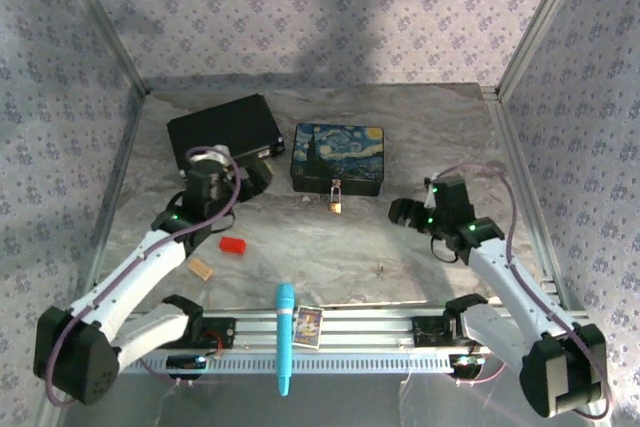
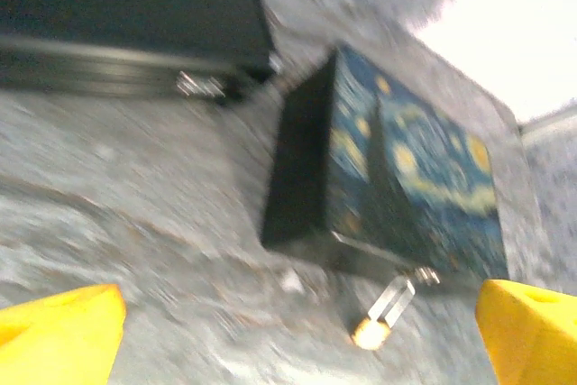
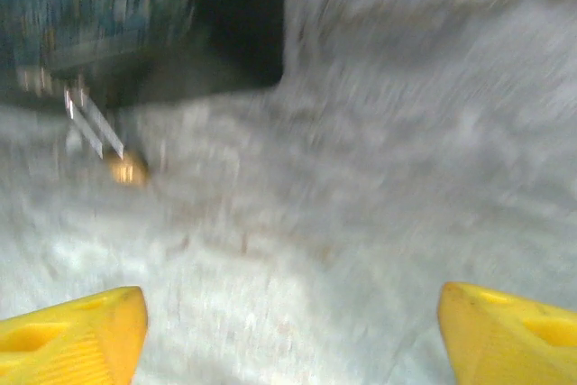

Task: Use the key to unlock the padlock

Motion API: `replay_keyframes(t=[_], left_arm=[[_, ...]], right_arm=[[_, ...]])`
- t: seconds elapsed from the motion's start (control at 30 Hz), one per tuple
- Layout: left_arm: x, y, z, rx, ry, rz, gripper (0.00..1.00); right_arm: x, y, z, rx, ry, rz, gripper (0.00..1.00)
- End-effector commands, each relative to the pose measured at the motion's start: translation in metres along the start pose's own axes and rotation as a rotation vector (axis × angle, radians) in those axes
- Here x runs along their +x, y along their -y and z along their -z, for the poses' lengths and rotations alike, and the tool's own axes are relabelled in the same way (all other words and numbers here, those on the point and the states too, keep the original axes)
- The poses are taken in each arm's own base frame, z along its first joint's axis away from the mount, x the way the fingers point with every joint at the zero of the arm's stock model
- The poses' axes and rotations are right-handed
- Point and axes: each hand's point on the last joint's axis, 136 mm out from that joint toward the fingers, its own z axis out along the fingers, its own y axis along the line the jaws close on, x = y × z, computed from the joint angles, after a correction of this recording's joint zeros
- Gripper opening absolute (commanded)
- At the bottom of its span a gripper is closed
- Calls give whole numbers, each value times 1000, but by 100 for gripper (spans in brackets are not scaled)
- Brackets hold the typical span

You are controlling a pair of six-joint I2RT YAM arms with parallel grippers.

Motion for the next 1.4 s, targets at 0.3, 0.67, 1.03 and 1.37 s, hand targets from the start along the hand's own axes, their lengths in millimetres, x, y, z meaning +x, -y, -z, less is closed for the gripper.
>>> replay_keyframes(t=[0.3,0.67,1.03,1.37], left_arm=[[98,61,-12,-34,-216,-115,94],[115,65,-10,-37,-234,-124,91],[120,50,-10,-70,-233,-119,91],[116,40,-6,-98,-205,-122,91]], right_arm=[[122,-3,-2,138,-272,43,57],[142,-11,-17,115,-283,50,39],[153,-8,-25,183,-337,86,31],[164,-6,-31,239,-373,138,11]])
